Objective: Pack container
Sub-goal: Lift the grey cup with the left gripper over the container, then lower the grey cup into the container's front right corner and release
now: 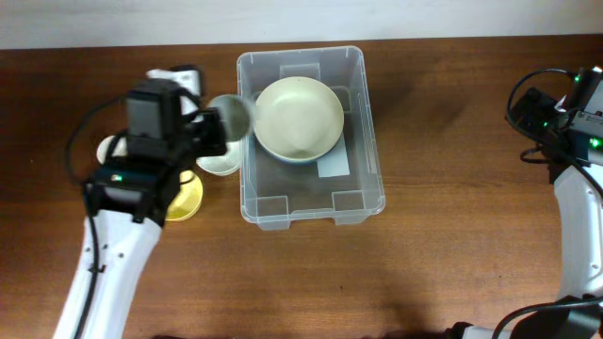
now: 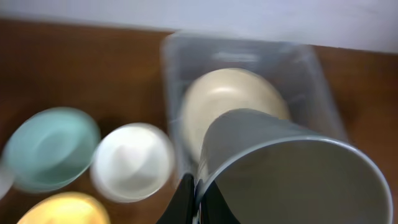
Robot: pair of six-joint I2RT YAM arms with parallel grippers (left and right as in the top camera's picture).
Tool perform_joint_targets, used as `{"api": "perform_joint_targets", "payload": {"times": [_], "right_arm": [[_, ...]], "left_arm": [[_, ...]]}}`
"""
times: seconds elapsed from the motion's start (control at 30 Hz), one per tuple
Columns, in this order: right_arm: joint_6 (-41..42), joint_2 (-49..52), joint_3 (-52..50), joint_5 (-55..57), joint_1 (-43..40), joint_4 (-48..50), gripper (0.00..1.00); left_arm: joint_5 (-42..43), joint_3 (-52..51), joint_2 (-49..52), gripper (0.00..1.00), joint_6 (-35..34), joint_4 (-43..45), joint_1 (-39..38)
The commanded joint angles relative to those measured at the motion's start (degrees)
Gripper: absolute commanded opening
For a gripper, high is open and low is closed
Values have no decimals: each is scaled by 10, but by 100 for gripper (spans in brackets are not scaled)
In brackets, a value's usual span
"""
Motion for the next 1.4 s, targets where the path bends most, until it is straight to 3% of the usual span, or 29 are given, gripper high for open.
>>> {"api": "perform_joint_targets", "payload": {"times": [0.0, 0.23, 0.47, 0.83, 1.37], "right_arm": [[1, -3, 6, 5, -1, 1, 99], [1, -3, 6, 5, -1, 1, 99], [1, -3, 6, 5, -1, 1, 99], [1, -3, 6, 5, -1, 1, 99], [1, -3, 6, 5, -1, 1, 99]], "left_arm": [[8, 29, -8, 1, 47, 22, -63], [6, 30, 13, 1, 82, 44, -191], [-34, 30, 82, 0, 103, 29, -264], [-38, 30, 186, 1, 103, 29, -266], [-30, 29, 249, 1, 103, 22, -268]]}}
